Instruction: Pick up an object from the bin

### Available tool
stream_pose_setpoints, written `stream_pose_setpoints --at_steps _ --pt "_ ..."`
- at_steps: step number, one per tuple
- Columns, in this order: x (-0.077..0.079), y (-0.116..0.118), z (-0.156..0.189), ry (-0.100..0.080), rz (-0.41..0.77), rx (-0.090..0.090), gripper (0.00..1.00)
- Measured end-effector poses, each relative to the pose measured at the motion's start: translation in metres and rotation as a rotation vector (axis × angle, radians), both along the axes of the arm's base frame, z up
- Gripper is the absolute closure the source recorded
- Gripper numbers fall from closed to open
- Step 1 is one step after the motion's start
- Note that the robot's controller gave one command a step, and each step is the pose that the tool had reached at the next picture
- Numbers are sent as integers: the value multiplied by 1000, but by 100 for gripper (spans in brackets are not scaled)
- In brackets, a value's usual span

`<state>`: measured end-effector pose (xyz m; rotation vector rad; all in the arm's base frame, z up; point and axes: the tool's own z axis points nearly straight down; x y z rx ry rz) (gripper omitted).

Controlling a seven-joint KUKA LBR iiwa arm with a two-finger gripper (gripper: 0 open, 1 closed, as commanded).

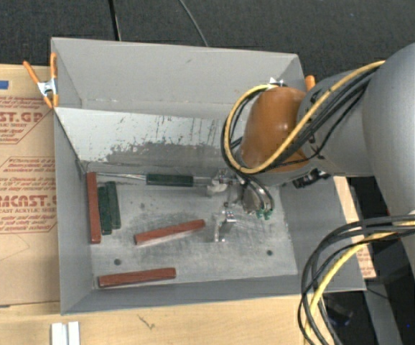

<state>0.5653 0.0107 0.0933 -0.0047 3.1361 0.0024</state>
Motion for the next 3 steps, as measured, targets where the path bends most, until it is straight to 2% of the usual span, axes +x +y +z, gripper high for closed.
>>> stream_pose_setpoints --at_steps 1,2,3 --pt "-10 29 37 11 7 0 0" --pt "-12 48 42 -1 78 -2 0" --pt "-17 79 -21 -6 63 -3 0"
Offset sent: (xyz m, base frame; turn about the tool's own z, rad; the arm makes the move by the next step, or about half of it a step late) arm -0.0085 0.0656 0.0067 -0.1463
